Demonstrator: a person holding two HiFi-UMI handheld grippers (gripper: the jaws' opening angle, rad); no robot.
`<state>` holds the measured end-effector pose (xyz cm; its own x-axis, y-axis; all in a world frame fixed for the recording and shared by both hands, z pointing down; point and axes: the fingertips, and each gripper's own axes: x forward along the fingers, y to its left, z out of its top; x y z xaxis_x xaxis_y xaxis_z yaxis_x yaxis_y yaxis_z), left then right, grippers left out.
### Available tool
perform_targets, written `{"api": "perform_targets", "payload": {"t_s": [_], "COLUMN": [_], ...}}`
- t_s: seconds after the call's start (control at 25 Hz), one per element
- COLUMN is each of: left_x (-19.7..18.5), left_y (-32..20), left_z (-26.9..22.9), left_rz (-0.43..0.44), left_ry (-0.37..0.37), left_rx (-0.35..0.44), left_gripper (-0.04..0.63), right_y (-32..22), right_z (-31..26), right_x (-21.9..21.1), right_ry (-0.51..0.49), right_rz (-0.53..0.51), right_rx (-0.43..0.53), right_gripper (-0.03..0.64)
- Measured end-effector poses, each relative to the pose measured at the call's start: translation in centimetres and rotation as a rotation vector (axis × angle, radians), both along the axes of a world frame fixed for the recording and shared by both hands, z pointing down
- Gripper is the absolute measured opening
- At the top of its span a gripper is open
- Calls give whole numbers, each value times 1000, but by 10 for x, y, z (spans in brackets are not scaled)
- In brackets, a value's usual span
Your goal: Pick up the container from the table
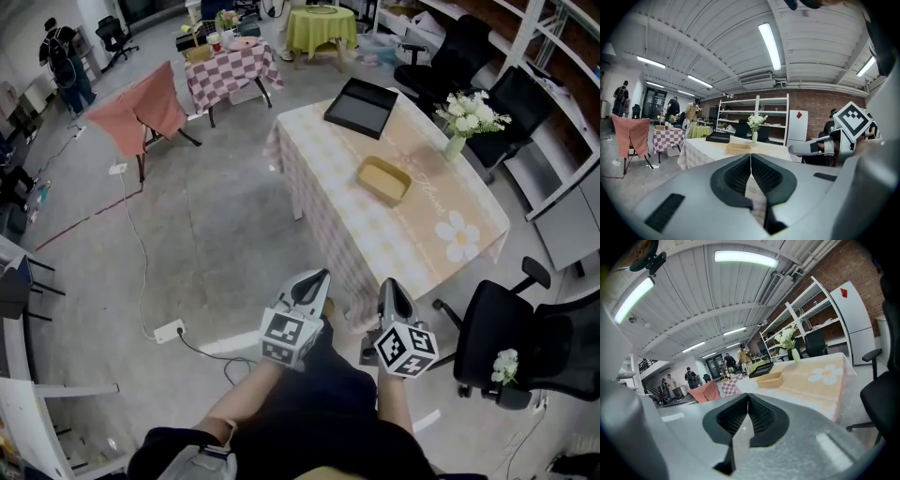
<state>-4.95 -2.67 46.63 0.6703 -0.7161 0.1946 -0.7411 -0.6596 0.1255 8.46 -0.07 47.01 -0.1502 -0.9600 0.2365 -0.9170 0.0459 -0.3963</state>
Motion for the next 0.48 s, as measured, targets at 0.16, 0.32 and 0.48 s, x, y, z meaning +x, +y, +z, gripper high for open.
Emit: {"api": "perform_targets", "payload": {"t_s": [0.16, 0.32, 0.48], "left_x": [11, 18, 23], "left_y": [-26, -50, -74], "left_z": [-2, -2, 2], "left_rz": [11, 18, 22], "left_ry": [2, 2, -2], "left_rx": [0, -2, -9], "left_gripper": [12, 12, 12], "right_y": [-28, -53, -80], "right_z": [-3, -2, 1], "right_x": [11, 18, 21], "right_ry": [4, 5, -2], "right_rz": [13, 24, 22], "right_rx": [1, 1, -9], "right_gripper": [5, 5, 5]}}
